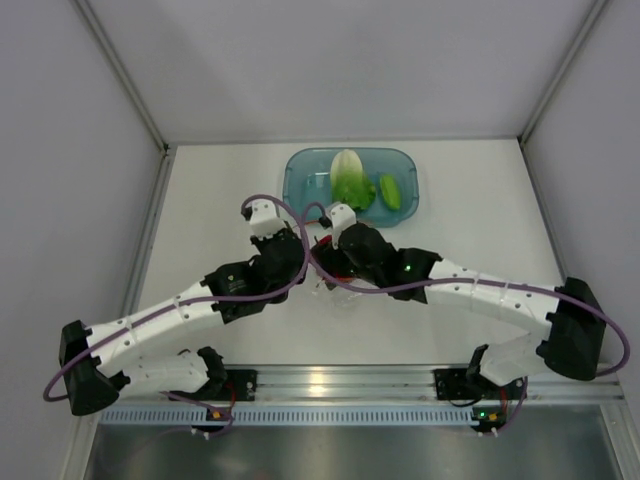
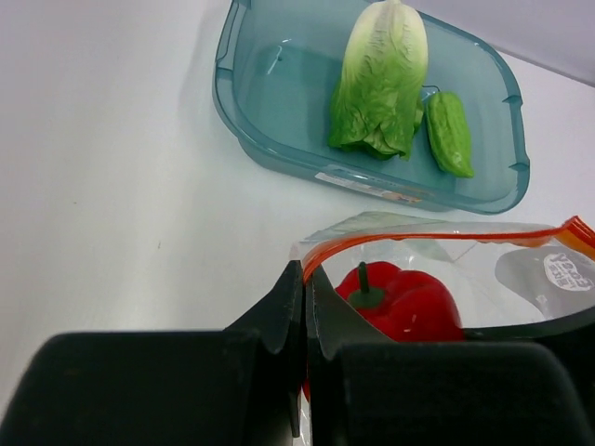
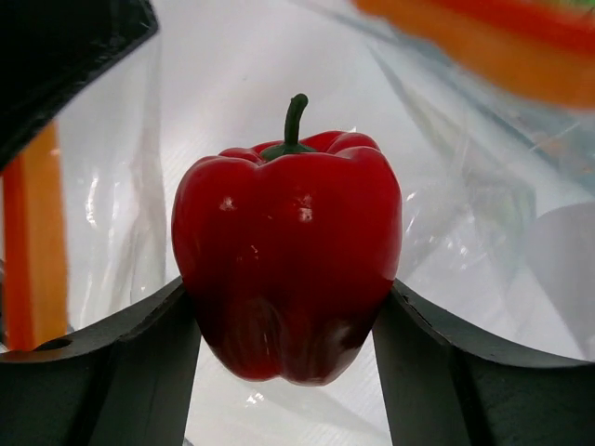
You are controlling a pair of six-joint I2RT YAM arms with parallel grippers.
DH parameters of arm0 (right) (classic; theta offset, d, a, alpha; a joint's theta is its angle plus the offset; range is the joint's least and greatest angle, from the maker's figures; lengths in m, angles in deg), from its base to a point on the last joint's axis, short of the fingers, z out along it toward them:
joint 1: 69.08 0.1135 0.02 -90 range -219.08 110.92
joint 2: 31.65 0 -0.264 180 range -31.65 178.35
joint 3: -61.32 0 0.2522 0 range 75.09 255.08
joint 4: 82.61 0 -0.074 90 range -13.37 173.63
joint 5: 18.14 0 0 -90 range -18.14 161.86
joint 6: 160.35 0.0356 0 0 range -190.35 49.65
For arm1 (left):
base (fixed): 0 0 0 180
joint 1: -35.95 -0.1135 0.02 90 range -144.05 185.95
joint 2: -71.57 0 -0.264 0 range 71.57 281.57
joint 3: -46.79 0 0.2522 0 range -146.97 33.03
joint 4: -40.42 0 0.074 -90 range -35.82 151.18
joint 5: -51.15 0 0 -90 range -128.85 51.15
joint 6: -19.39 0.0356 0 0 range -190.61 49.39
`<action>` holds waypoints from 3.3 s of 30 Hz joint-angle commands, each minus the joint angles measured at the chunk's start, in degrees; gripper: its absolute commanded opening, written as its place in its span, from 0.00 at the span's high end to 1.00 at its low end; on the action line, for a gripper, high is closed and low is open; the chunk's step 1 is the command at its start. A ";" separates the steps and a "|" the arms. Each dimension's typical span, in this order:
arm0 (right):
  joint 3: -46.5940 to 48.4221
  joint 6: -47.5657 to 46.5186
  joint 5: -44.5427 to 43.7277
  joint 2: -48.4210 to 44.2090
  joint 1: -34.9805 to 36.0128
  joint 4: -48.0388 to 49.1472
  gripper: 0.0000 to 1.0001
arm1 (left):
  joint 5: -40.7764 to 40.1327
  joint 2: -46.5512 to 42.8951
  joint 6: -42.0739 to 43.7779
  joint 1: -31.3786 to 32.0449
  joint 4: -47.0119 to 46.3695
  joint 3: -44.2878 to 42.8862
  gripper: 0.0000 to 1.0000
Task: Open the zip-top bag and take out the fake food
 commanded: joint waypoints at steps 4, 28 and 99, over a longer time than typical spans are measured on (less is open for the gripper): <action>-2.16 -2.06 3.35 -9.25 1.17 5.73 0.57 | -0.60 -0.47 3.03 -1.24 -1.38 -1.62 1.00; -12.54 -2.50 3.82 -21.21 1.08 34.91 0.61 | 22.96 -0.30 5.50 -7.65 -7.97 1.54 1.00; 8.75 -2.06 -2.09 -1.41 -24.14 5.39 0.00 | -19.67 12.00 22.71 -40.88 18.22 -20.24 1.00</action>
